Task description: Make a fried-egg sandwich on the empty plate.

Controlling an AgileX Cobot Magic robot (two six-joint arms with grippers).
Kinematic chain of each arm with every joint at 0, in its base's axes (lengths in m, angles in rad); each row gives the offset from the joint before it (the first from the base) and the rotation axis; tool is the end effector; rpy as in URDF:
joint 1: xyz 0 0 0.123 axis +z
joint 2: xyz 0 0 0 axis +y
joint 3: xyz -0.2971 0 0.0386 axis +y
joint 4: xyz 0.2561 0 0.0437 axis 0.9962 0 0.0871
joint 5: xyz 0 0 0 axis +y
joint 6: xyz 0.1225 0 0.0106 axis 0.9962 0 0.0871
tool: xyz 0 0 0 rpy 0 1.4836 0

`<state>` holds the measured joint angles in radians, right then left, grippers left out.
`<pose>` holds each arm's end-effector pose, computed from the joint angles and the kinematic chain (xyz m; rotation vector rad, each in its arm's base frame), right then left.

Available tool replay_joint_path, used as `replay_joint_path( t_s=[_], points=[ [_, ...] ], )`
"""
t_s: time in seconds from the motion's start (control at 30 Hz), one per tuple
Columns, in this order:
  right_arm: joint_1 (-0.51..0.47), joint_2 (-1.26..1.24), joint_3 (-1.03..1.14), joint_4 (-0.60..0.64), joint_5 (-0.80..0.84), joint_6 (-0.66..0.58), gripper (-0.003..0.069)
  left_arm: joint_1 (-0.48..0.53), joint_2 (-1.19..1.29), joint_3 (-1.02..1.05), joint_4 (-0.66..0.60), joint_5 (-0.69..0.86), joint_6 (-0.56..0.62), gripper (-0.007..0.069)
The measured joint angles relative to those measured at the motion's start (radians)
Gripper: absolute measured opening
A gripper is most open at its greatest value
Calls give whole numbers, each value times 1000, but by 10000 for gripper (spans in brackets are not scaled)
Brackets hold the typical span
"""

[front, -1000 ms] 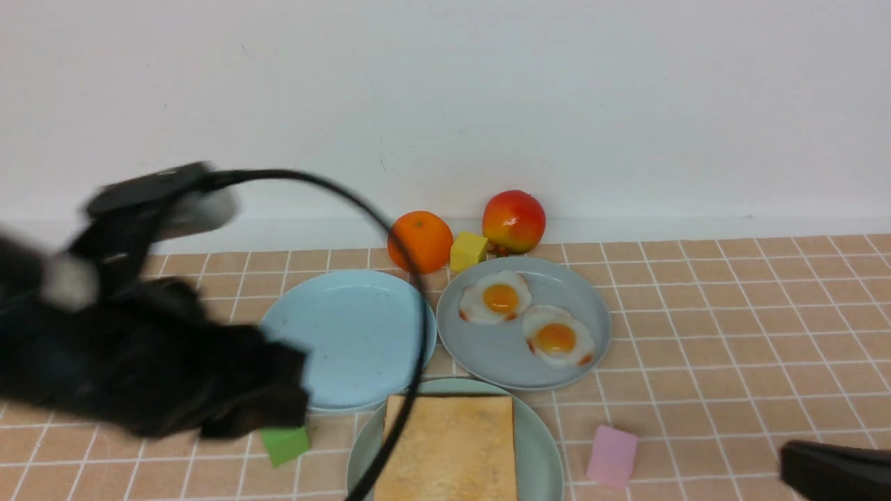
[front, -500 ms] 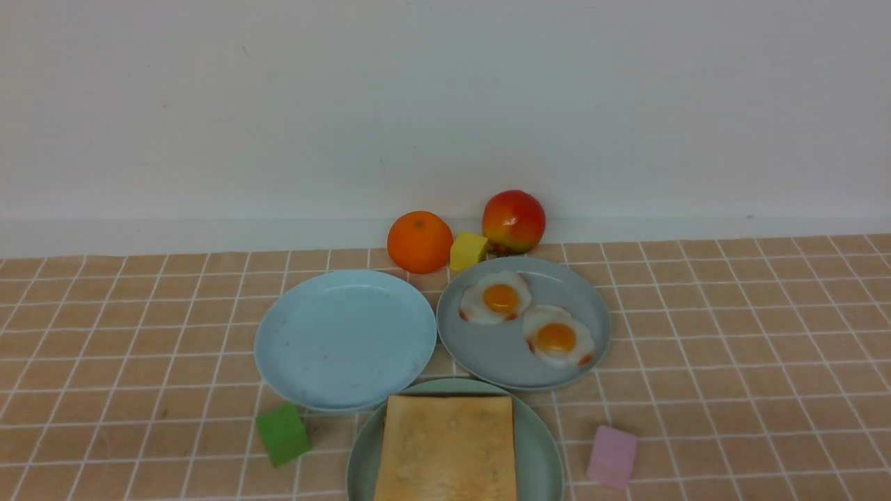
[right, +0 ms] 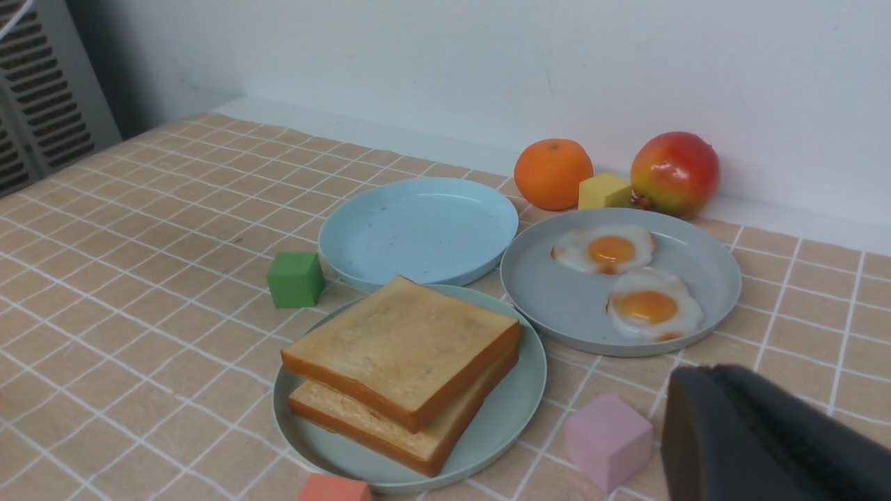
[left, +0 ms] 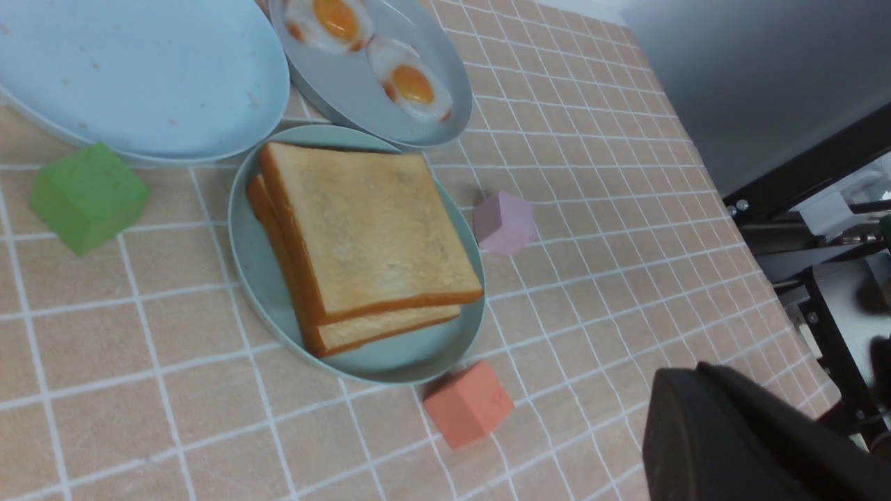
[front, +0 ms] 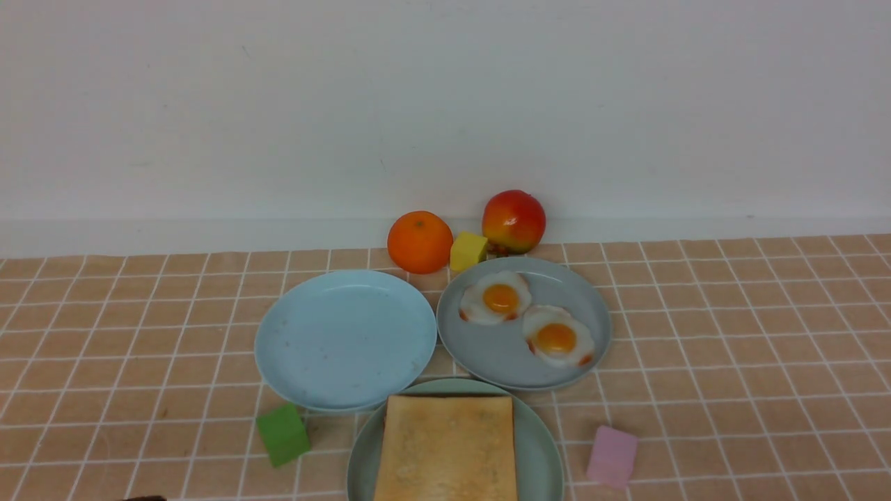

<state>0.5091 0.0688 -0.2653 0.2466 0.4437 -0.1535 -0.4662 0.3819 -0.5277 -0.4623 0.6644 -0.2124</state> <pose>0.0547 0.0453 0.2566 -0.4569 1.6850 0.5170 0.0701 -0.0732 0.3062 0.0717 2.0590 -0.9477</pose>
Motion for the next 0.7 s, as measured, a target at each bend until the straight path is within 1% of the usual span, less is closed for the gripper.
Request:
replay_joint_path(
  t_s=[0.07,0.13,0.23,0.3,0.37,0.4,0.47,0.53,0.57,0.6,0.7],
  points=[
    [0,0,0,0,0,0,15,0,-31,18,21,-18,0,-13],
    [0,0,0,0,1,0,16,3,-100,51,119,-47,1,-13],
    [0,0,0,0,1,0,20,40,-183,111,271,-83,-16,-13],
    [0,0,0,0,1,0,22,111,-239,184,364,-108,-49,-13],
    [0,0,0,0,1,0,22,192,-292,260,428,-126,-67,-13],
    [0,0,0,0,1,0,22,200,-298,267,438,-128,-68,-13],
    [0,0,0,0,1,0,25,297,-365,359,477,-149,-67,-13],
    [0,0,0,0,2,0,29,370,-391,434,495,-193,-31,-13],
    [0,0,0,0,0,0,29,376,-392,440,494,-198,-27,-13],
    [0,0,0,0,3,0,32,420,-393,493,496,-225,5,-13],
    [0,0,0,0,7,0,34,461,-393,541,496,-229,28,-13]
  ],
)
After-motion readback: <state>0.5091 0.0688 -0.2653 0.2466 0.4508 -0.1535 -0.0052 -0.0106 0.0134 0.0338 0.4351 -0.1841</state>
